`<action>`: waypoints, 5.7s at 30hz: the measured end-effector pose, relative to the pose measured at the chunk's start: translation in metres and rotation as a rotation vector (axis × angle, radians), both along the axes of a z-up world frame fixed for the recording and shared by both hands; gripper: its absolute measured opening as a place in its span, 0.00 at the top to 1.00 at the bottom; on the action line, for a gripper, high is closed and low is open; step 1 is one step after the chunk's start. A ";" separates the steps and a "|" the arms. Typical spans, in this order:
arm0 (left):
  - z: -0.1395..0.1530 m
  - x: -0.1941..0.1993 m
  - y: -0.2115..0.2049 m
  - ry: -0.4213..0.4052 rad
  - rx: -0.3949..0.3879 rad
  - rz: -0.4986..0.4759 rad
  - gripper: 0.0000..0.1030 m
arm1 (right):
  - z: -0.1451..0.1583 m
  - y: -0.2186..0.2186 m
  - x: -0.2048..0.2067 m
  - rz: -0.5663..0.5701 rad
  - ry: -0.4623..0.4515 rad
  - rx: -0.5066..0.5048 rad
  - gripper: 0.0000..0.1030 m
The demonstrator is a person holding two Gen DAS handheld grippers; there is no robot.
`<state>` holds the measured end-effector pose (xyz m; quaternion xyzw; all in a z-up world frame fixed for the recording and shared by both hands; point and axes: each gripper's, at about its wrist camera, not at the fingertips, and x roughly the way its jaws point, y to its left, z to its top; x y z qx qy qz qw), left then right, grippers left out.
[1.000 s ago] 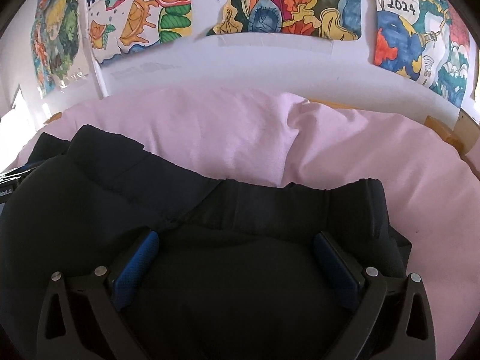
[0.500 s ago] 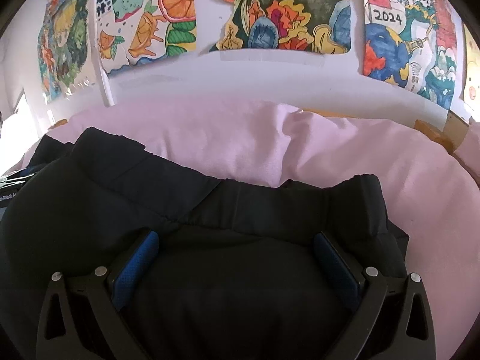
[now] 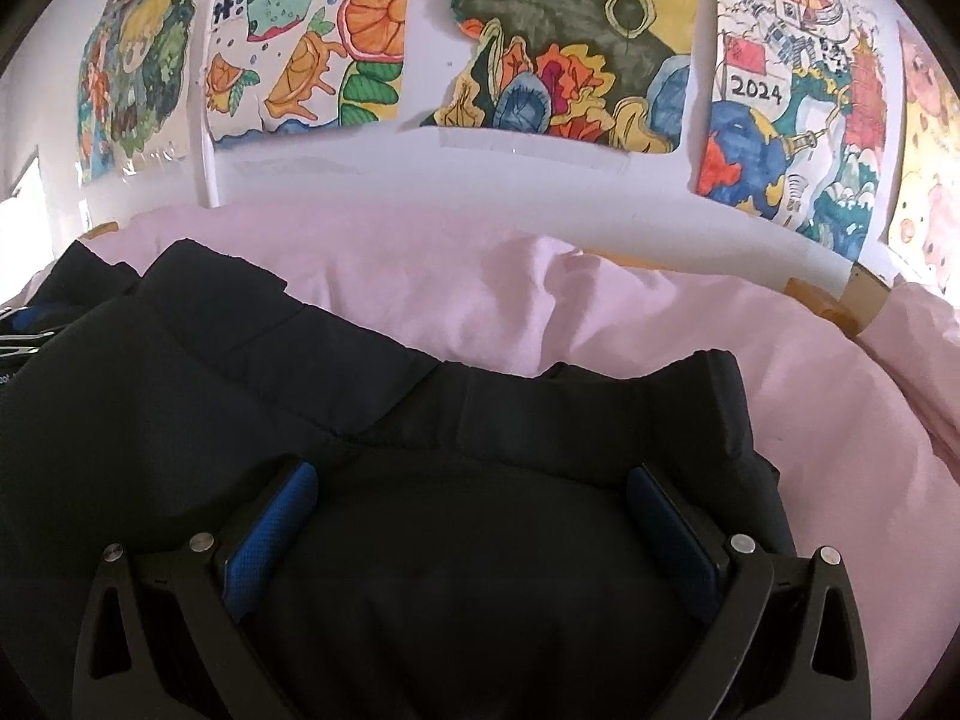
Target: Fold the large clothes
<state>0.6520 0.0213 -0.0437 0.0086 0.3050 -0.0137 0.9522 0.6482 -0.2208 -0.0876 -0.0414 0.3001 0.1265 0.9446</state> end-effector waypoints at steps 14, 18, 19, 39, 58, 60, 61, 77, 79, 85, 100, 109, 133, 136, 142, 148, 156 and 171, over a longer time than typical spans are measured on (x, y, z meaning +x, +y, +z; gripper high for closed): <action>0.027 -0.032 -0.001 -0.063 0.085 0.124 0.01 | 0.040 -0.008 -0.024 0.026 0.012 0.041 0.00; 0.030 -0.037 0.006 -0.050 0.055 0.126 0.01 | 0.052 -0.012 -0.032 0.043 0.001 0.050 0.00; 0.031 -0.038 0.008 -0.046 0.050 0.132 0.01 | 0.055 -0.013 -0.034 0.038 -0.002 0.046 0.00; 0.031 -0.143 0.083 0.039 0.014 -0.026 0.01 | 0.056 -0.096 -0.120 0.107 0.133 0.110 0.00; 0.011 -0.125 0.134 0.211 -0.242 -0.206 0.01 | 0.002 -0.137 -0.098 0.147 0.363 0.336 0.00; 0.008 -0.114 0.134 0.235 -0.237 -0.221 0.01 | 0.002 -0.137 -0.093 0.170 0.359 0.346 0.00; 0.007 -0.109 0.135 0.248 -0.234 -0.225 0.01 | 0.001 -0.137 -0.090 0.186 0.362 0.357 0.00; -0.017 -0.056 0.156 0.495 -0.372 -0.441 0.01 | -0.030 -0.144 -0.036 0.370 0.542 0.501 0.00; -0.016 -0.056 0.155 0.504 -0.376 -0.456 0.01 | -0.034 -0.142 -0.035 0.391 0.556 0.522 0.00; -0.015 -0.062 0.150 0.538 -0.353 -0.518 0.01 | -0.039 -0.136 -0.035 0.429 0.586 0.577 0.00; 0.025 -0.090 0.165 0.468 -0.445 -0.249 0.58 | -0.017 -0.125 -0.059 0.299 0.526 0.528 0.58; 0.074 -0.130 0.114 0.381 -0.288 -0.195 0.82 | 0.033 -0.118 -0.103 0.208 0.430 0.523 0.76; 0.076 -0.255 0.100 0.456 -0.250 -0.140 0.78 | 0.061 -0.093 -0.234 0.153 0.533 0.440 0.69; 0.067 -0.251 0.105 0.460 -0.253 -0.111 0.65 | 0.058 -0.094 -0.231 0.141 0.537 0.432 0.59; 0.061 -0.251 0.122 0.499 -0.322 0.013 0.40 | 0.059 -0.093 -0.232 0.067 0.528 0.359 0.29; 0.083 -0.274 0.119 0.422 -0.217 0.069 0.15 | 0.082 -0.094 -0.248 -0.047 0.445 0.227 0.10; 0.106 -0.314 0.091 0.302 -0.167 0.097 0.02 | 0.120 -0.083 -0.288 -0.107 0.310 0.216 0.00; 0.159 -0.424 0.036 0.026 -0.057 0.038 0.02 | 0.154 -0.046 -0.385 -0.136 0.135 0.256 0.00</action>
